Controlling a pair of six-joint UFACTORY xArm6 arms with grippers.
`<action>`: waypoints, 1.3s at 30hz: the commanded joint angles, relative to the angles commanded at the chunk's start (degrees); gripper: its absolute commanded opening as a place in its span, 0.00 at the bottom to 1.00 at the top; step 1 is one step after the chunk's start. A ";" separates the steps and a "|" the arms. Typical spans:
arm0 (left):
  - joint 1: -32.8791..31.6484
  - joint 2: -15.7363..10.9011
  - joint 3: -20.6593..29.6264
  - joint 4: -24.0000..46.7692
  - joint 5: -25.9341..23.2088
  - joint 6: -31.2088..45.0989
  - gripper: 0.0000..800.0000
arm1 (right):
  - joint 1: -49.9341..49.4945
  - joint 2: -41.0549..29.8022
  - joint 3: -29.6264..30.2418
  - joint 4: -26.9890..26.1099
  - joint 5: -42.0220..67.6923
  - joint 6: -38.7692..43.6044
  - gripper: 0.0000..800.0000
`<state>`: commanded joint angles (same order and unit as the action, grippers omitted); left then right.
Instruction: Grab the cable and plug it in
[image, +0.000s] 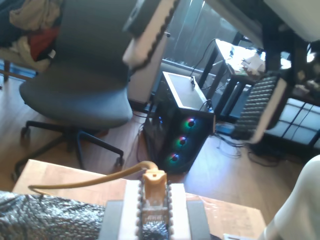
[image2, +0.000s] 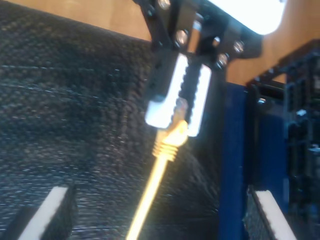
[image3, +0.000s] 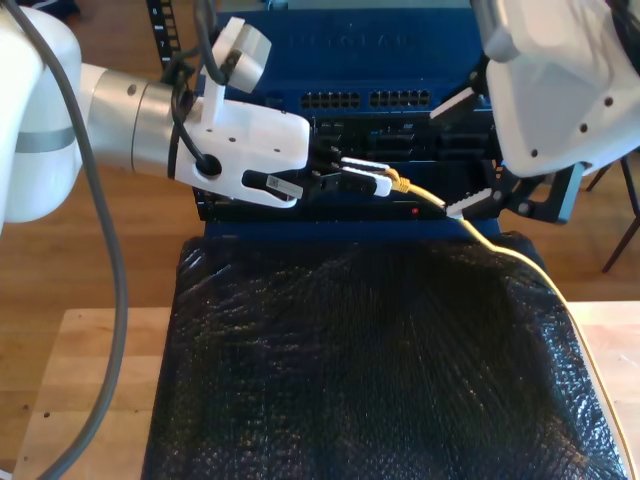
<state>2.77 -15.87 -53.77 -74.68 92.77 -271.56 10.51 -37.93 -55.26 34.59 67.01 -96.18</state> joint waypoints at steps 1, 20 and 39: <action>0.35 0.18 0.00 0.00 0.35 -0.62 0.00 | 0.00 -0.53 0.44 0.00 -0.70 -0.70 0.99; 2.20 5.45 -1.76 -5.01 9.58 -4.66 0.00 | 5.45 -5.45 2.20 1.41 -1.14 -7.74 0.99; 4.48 10.11 -2.90 -14.51 21.98 -4.40 0.00 | 6.33 -7.82 4.40 10.02 -8.44 -16.26 0.99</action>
<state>7.25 -5.76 -56.67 -89.19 114.75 -275.96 16.84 -45.76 -50.87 44.62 58.57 -112.44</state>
